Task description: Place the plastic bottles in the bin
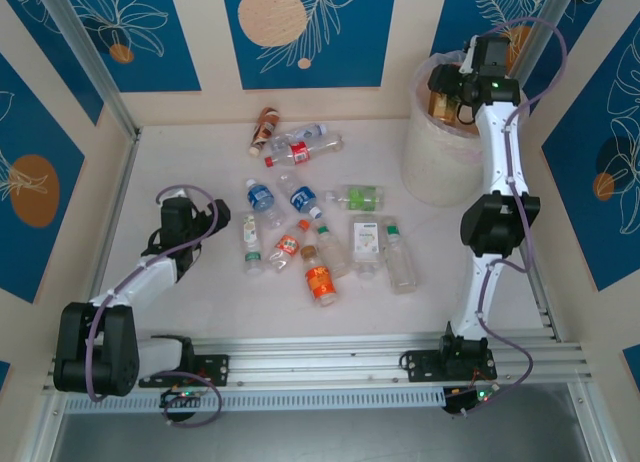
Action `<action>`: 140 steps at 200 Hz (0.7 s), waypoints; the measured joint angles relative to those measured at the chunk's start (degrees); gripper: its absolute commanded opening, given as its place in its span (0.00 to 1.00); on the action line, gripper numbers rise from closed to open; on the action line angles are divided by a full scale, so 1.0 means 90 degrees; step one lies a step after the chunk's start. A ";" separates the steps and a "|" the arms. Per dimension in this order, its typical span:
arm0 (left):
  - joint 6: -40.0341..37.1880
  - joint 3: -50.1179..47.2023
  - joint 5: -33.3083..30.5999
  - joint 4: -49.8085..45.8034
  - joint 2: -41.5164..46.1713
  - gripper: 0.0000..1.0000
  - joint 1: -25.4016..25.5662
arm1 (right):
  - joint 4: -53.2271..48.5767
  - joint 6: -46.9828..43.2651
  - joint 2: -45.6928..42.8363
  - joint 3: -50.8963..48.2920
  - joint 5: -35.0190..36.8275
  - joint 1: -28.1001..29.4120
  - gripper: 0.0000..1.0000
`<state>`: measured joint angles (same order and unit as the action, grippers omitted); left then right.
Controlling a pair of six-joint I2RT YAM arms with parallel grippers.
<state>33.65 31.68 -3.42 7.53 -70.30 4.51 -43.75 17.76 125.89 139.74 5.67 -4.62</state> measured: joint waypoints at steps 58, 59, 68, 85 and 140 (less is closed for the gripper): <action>0.0442 0.0223 0.0131 -0.0483 -0.0192 1.00 0.0000 | 0.0102 0.0296 0.0333 0.0027 -0.0155 0.0000 0.84; 0.0444 0.0226 0.0146 -0.0491 -0.0202 1.00 0.0000 | 0.0107 0.0304 0.0333 0.0027 -0.0155 0.0000 0.84; 0.0449 0.0270 0.0219 -0.0588 -0.0267 1.00 0.0000 | 0.0141 0.0330 0.0333 0.0024 -0.0160 0.0000 0.86; 0.0464 0.0435 0.0374 -0.0804 -0.0452 1.00 0.0000 | 0.0143 0.0338 0.0325 0.0007 -0.0160 0.0000 0.87; 0.0542 0.0653 0.0469 -0.1375 -0.0539 1.00 0.0126 | 0.0170 0.0338 -0.0420 -0.0641 -0.0163 0.0000 0.91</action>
<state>38.52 37.56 0.80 -4.84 -75.16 5.65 -42.22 20.80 122.10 133.97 4.21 -4.62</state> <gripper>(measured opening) 0.999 0.897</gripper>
